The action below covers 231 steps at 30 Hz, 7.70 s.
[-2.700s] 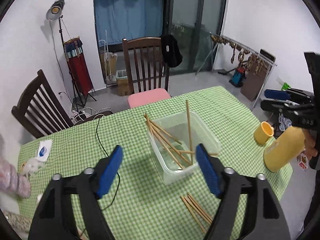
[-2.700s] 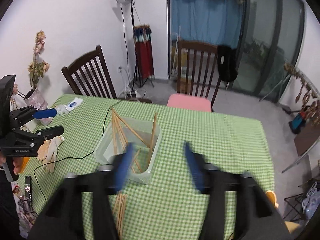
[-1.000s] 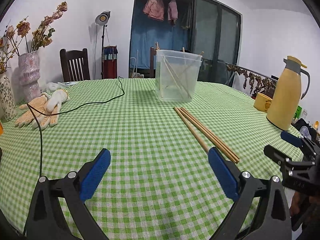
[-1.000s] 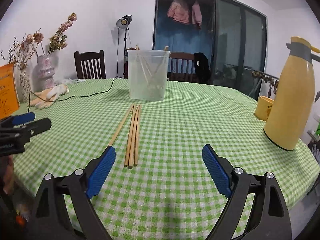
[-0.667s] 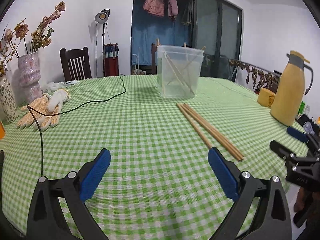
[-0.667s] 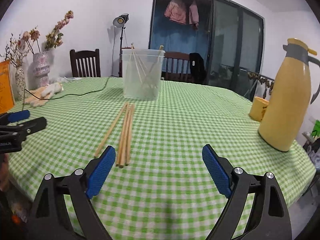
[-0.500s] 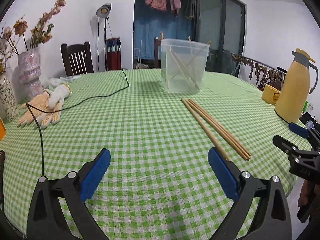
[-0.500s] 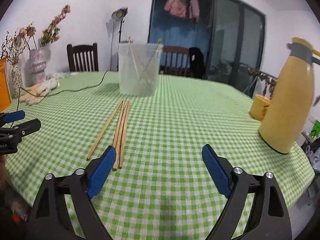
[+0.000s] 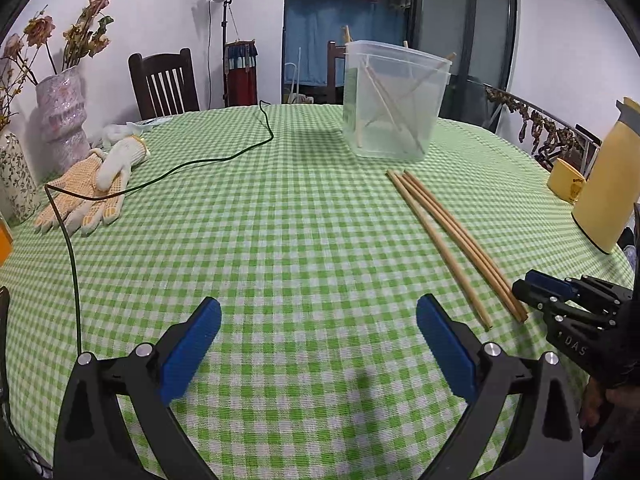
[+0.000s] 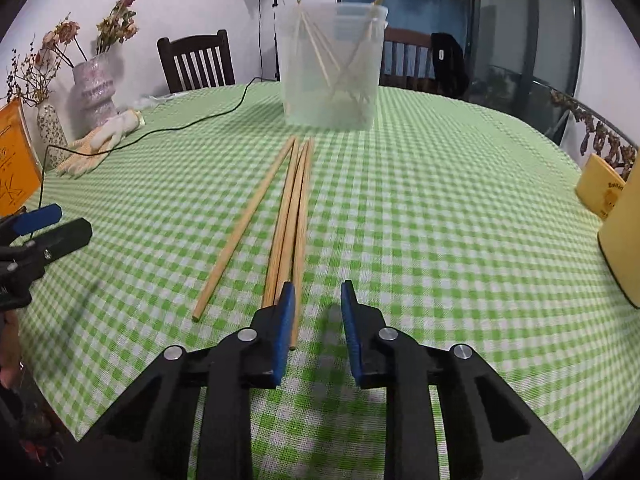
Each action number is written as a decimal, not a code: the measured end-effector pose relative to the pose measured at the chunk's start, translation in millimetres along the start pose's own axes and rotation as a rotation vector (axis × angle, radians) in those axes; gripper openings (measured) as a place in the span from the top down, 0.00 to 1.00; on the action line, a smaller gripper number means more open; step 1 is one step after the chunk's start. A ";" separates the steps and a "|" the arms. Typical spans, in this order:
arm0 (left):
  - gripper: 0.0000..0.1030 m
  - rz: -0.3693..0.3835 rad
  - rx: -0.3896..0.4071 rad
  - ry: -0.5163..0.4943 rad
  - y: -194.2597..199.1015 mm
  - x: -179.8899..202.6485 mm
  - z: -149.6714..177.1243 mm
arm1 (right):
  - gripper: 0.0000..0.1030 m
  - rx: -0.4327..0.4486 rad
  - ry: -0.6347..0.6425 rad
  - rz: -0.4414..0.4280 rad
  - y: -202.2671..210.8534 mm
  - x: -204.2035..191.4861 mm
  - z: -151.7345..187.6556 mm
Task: Organize utensils
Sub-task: 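Grasp a chopstick with the right gripper, then grasp a chopstick with the left gripper while the right gripper holds its chopstick, then lift both chopsticks off the table toward the clear box, then lower both held chopsticks into the clear box and open both grippers, then move both grippers back toward the last two chopsticks on the table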
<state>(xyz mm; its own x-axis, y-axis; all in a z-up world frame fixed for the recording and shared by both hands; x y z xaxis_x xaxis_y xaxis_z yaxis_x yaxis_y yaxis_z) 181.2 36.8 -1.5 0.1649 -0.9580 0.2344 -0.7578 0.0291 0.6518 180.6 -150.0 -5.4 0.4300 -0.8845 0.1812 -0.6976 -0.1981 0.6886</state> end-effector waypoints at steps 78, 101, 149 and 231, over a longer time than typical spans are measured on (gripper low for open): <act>0.99 0.243 0.113 -0.161 91.8 62.4 -54.3 | 0.96 0.309 0.058 0.108 107.4 30.1 -28.3; 0.98 0.388 -0.026 -0.222 21.8 98.6 -222.1 | 0.96 0.175 0.135 -0.126 72.1 100.1 -184.6; 0.97 0.306 -0.103 -0.273 -178.0 160.4 -406.1 | 0.95 0.073 0.075 -0.297 -103.6 152.4 -369.5; 0.19 0.142 0.133 -0.058 46.6 25.6 29.4 | 0.25 0.086 0.022 0.057 60.7 5.6 18.4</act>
<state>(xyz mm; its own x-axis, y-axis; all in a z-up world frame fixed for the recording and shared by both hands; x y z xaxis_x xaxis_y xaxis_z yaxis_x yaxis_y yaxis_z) 131.5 5.3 13.6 0.0168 -0.9620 0.2724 -0.8482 0.1305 0.5133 130.2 -174.8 24.5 0.3999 -0.8862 0.2340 -0.7672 -0.1840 0.6144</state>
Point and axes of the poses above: each gripper's, at about its wrist camera, not at the fingertips, and y roughly against the way its jaws point, x to its right, z to its underside, the point moved 4 cm from there along -y, roughly the way its jaws point, and after that the axes turned 14 degrees about y, right-handed, at the moved point
